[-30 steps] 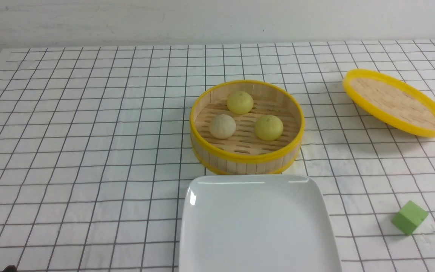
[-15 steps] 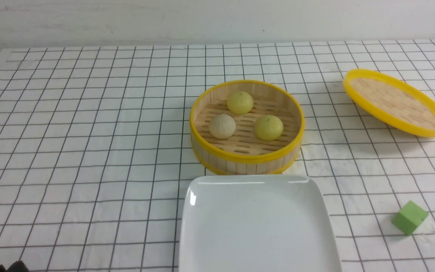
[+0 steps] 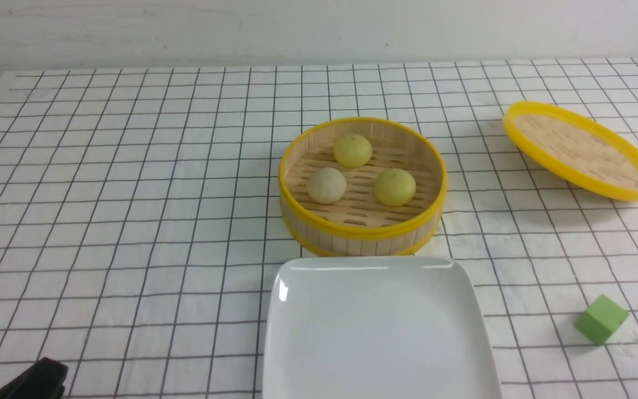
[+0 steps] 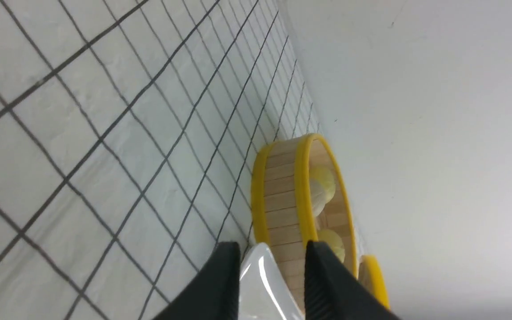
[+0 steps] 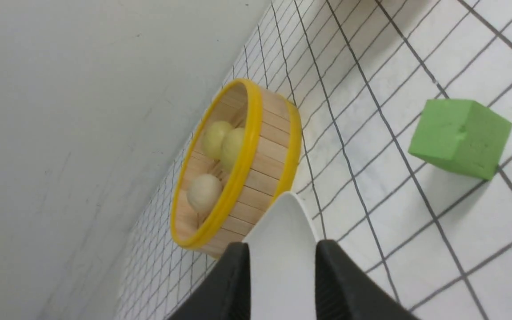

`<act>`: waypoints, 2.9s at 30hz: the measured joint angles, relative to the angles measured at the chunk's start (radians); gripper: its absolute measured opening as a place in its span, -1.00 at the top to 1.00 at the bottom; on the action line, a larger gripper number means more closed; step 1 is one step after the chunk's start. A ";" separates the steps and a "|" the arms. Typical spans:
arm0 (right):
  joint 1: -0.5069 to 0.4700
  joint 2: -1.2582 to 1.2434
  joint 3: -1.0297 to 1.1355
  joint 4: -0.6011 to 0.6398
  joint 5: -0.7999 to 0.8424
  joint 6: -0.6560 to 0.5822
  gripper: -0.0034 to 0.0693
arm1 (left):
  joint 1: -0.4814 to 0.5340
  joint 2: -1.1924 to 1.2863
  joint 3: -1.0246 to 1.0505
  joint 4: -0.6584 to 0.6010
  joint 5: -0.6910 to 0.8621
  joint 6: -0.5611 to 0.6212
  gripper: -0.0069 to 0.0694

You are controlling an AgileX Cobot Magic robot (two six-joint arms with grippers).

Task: Put the steamed buns into the plate on the white-black tablecloth.
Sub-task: 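Reach toward a bun in the bamboo steamer with the right gripper, then move the steamed bun from the bamboo steamer onto the white plate with the right gripper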

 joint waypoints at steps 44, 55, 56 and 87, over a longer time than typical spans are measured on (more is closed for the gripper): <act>0.309 2.251 -2.026 -0.479 0.806 -0.419 -0.08 | 0.000 0.791 -0.561 0.193 0.718 0.511 0.10; 0.309 2.381 -2.255 -0.456 0.909 -0.422 0.87 | 0.000 0.791 -0.561 0.194 0.718 0.511 0.09; 0.310 2.346 -2.244 -0.458 0.908 -0.422 0.88 | 0.000 0.791 -0.561 0.195 0.718 0.511 0.09; 0.498 1.663 -1.092 -0.463 0.340 -0.394 -0.08 | 0.000 0.791 -0.565 0.278 0.620 0.583 0.60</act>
